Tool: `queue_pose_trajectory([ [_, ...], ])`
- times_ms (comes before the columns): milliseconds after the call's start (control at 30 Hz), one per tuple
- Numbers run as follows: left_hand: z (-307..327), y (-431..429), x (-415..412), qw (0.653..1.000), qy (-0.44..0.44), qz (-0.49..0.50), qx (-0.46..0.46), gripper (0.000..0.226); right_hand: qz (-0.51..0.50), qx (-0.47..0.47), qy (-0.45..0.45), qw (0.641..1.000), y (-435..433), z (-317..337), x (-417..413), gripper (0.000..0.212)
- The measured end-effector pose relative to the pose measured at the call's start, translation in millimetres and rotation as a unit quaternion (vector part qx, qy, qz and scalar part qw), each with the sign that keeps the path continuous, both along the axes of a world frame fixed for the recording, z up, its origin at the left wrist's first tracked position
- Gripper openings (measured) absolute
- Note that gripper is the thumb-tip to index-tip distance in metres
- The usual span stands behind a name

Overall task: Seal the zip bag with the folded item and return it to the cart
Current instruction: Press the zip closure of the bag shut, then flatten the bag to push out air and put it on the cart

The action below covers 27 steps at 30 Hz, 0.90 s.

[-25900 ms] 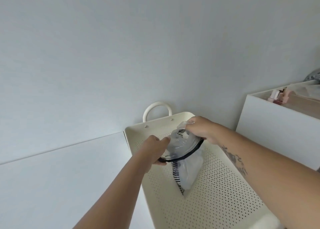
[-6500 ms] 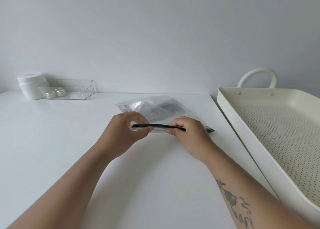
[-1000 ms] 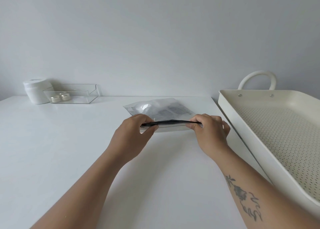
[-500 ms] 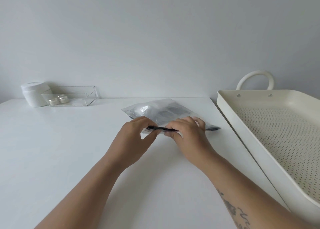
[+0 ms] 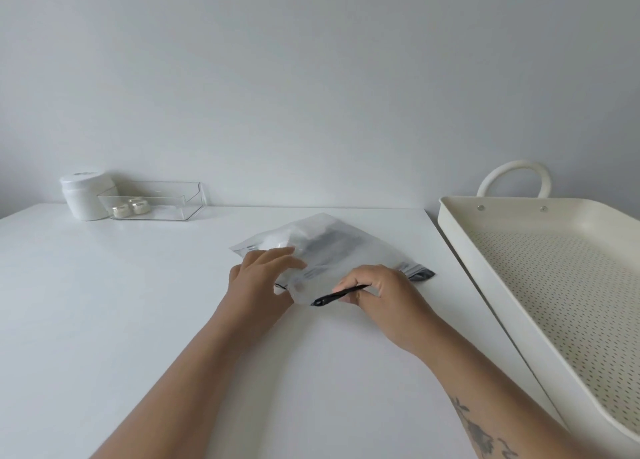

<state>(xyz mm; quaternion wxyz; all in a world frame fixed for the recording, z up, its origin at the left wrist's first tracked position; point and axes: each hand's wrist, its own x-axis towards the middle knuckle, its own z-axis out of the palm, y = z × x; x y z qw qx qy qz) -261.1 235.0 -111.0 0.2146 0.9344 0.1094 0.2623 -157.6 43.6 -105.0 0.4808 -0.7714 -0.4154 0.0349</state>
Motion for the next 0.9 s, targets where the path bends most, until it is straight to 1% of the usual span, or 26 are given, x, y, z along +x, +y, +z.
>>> queue_pose_trajectory([
  [133,0,-1,0,1.0,-0.014,0.019,0.006,0.018,-0.042,-0.022,-0.051,0.998,-9,0,8,0.017],
  [267,4,-7,0,0.999,-0.012,0.018,0.045,0.005,-0.088,-0.036,-0.102,0.99,-15,-3,16,0.022],
  [333,6,-14,1,0.998,-0.003,0.001,0.068,0.011,-0.114,-0.044,-0.117,0.986,-20,-5,24,0.027],
  [400,8,-22,1,0.996,0.017,-0.038,0.076,0.023,-0.146,-0.062,-0.126,0.979,-28,-7,35,0.035],
  [467,13,-30,1,0.996,0.033,-0.073,0.045,0.036,-0.185,-0.066,-0.111,0.974,-34,-4,41,0.044],
  [533,17,-30,1,0.998,0.003,-0.047,0.039,0.044,-0.245,-0.015,-0.092,0.965,-35,6,38,0.047],
  [600,20,-24,2,0.997,-0.03,0.019,0.066,0.043,-0.289,0.103,-0.103,0.946,-33,25,29,0.042],
  [633,20,-21,2,0.996,-0.023,0.053,0.073,0.04,-0.293,0.163,-0.117,0.935,-29,36,23,0.038],
  [667,19,-17,1,0.994,0.005,0.08,0.075,0.039,-0.282,0.201,-0.135,0.928,-22,46,15,0.036],
  [700,16,-15,1,0.992,0.044,0.094,0.073,0.041,-0.259,0.212,-0.15,0.93,-14,54,6,0.035],
  [733,13,-14,2,0.989,0.085,0.098,0.071,0.044,-0.228,0.192,-0.162,0.941,-2,58,-3,0.034],
  [767,9,-14,2,0.986,0.118,0.096,0.071,0.046,-0.191,0.142,-0.17,0.956,11,58,-11,0.035],
  [800,6,-15,3,0.983,0.142,0.094,0.074,0.047,-0.153,0.065,-0.173,0.971,24,55,-18,0.036],
  [833,5,-16,3,0.98,0.157,0.096,0.079,0.049,-0.12,-0.022,-0.172,0.977,36,49,-22,0.038],
  [900,5,-17,3,0.975,0.168,0.106,0.099,0.048,-0.086,-0.176,-0.145,0.97,49,34,-20,0.045],
])
